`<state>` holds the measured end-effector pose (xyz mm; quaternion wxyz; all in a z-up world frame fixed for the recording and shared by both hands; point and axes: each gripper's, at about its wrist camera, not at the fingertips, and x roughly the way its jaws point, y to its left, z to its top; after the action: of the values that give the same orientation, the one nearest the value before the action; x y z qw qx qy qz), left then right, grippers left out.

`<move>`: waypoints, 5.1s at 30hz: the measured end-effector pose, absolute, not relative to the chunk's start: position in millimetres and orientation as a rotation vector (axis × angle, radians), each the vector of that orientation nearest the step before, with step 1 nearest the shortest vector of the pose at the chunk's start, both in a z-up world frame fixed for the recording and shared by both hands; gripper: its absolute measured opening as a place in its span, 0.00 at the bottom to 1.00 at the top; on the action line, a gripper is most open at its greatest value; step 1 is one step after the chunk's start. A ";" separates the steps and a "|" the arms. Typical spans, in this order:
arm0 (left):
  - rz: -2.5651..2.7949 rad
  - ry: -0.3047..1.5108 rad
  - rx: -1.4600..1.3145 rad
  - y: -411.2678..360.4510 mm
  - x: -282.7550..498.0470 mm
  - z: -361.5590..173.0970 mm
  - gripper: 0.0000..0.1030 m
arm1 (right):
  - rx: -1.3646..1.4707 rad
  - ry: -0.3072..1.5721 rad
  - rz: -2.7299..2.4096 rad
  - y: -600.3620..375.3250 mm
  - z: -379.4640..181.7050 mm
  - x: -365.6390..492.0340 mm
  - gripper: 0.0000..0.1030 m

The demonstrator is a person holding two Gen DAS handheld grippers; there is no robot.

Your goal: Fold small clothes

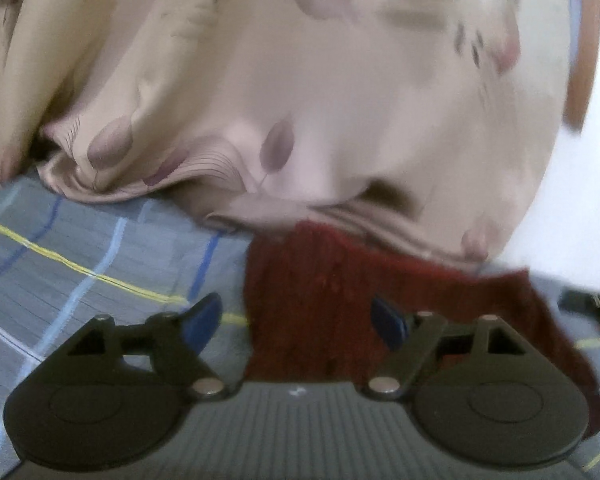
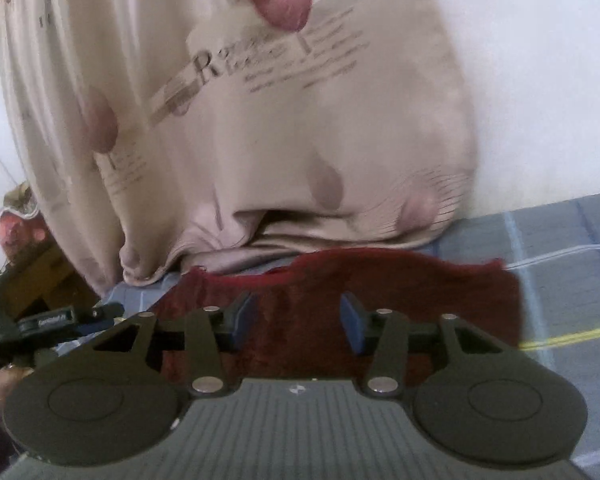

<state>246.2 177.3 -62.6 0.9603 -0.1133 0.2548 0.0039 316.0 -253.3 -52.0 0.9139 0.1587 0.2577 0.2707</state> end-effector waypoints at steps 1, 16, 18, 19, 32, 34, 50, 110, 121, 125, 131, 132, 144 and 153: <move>0.010 0.528 -0.209 174.9 247.2 -61.4 0.79 | 0.330 0.549 0.561 -244.9 -52.9 323.1 0.49; 0.019 0.584 -0.059 152.9 254.4 -55.1 0.80 | 0.320 0.684 0.438 -188.5 -93.4 369.1 0.53; 0.023 0.584 -0.050 150.9 256.5 -56.3 0.80 | 0.343 0.614 0.450 -191.7 -81.5 347.9 0.53; 0.026 0.588 -0.044 149.4 257.9 -57.2 0.80 | 0.352 0.587 0.457 -193.0 -77.3 336.3 0.54; 0.074 0.659 0.062 136.8 286.2 -76.4 0.83 | 0.352 0.469 0.464 -244.4 -103.4 220.9 0.73; 0.073 0.657 0.066 135.4 287.9 -77.8 0.83 | 0.325 0.476 0.425 -251.1 -115.2 213.0 0.73; 0.082 0.645 0.105 133.1 293.9 -81.7 0.92 | 0.251 0.431 0.386 -245.6 -123.4 203.3 0.83; -0.556 0.788 -0.463 201.8 377.6 -131.8 0.49 | 0.414 0.509 0.548 -234.6 -80.7 262.4 0.07; -0.583 0.778 -0.584 178.8 352.9 -93.0 0.41 | 0.470 0.863 0.508 -168.7 -115.2 412.9 0.06; -0.620 0.790 -0.591 143.0 349.2 -79.5 0.41 | 0.577 0.913 0.531 -167.7 -132.5 438.0 0.05; -0.644 0.775 -0.596 101.3 340.6 -81.3 0.41 | 0.886 0.776 0.592 -220.1 -122.4 404.5 0.12; -0.637 0.762 -0.602 97.9 337.5 -83.8 0.41 | 0.931 0.747 0.602 -232.2 -120.3 392.7 0.13; -0.528 0.519 -0.277 37.9 283.6 -95.0 0.53 | 0.981 0.797 0.749 -263.0 -68.9 333.6 0.83; -0.503 0.470 -0.183 13.5 270.1 -99.5 0.62 | 0.681 0.971 0.603 -231.3 -40.7 358.9 0.71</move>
<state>270.1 13.5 -99.5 0.9373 -0.0897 0.2299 -0.2461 358.9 -231.3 -40.7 0.7869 0.3158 0.4503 0.2799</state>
